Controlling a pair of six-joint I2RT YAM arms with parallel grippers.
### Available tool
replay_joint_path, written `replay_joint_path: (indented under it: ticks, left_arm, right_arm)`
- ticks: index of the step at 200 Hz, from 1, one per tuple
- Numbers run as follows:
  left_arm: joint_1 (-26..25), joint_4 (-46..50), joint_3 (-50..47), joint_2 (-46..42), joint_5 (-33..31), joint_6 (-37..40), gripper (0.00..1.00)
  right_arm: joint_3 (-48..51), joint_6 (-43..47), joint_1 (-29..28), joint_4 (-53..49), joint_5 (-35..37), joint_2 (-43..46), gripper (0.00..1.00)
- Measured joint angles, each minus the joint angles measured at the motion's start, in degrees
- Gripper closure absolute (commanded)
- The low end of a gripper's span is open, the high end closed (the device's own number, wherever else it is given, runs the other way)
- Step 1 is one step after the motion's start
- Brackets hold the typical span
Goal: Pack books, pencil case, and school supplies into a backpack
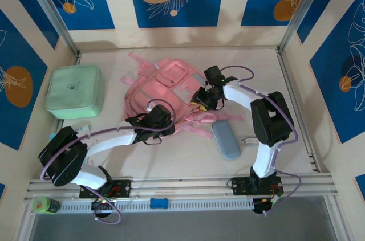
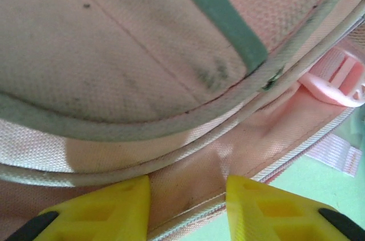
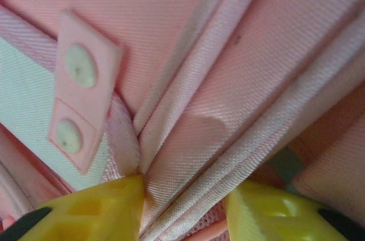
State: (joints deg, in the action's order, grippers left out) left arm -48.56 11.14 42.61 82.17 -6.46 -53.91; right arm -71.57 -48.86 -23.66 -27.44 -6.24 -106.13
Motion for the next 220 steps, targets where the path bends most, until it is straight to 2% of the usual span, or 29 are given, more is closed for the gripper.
replay_joint_path:
  ticks: [31,64,89,113,133,153,187,220]
  left_arm:
    - [0.83,-3.08,-1.31,2.25,0.07,-0.24,0.63]
    - [2.32,-4.39,-1.33,3.41,1.25,-0.63,0.65]
    - [4.46,-4.66,-1.36,3.41,2.29,0.02,0.65]
    - [9.51,-4.22,-1.51,2.89,4.52,3.41,0.65]
    - [14.14,-1.27,-1.16,1.11,4.31,7.17,0.64]
    - [15.58,2.89,-1.09,-3.02,3.87,8.87,0.6]
    - [13.09,6.47,-0.92,-13.25,1.99,7.06,0.54]
    - [3.85,7.91,4.33,-13.0,-0.94,3.04,0.49]
  right_arm:
    - [0.35,-0.5,0.0,2.4,-0.26,0.0,0.89]
    - [2.64,-1.33,0.39,7.74,-1.79,0.33,1.0]
    - [3.87,-1.33,0.44,10.84,-2.99,1.29,1.0]
    - [4.55,-1.42,0.07,13.27,-4.13,2.4,1.0]
    - [5.49,-2.45,-1.36,15.41,-4.5,3.37,1.0]
    - [8.0,-5.14,-2.36,18.53,-4.5,5.31,1.0]
    - [10.23,-10.34,-3.02,22.1,-4.44,6.82,1.0]
    - [11.76,-15.23,-3.87,23.76,-2.86,9.44,1.0]
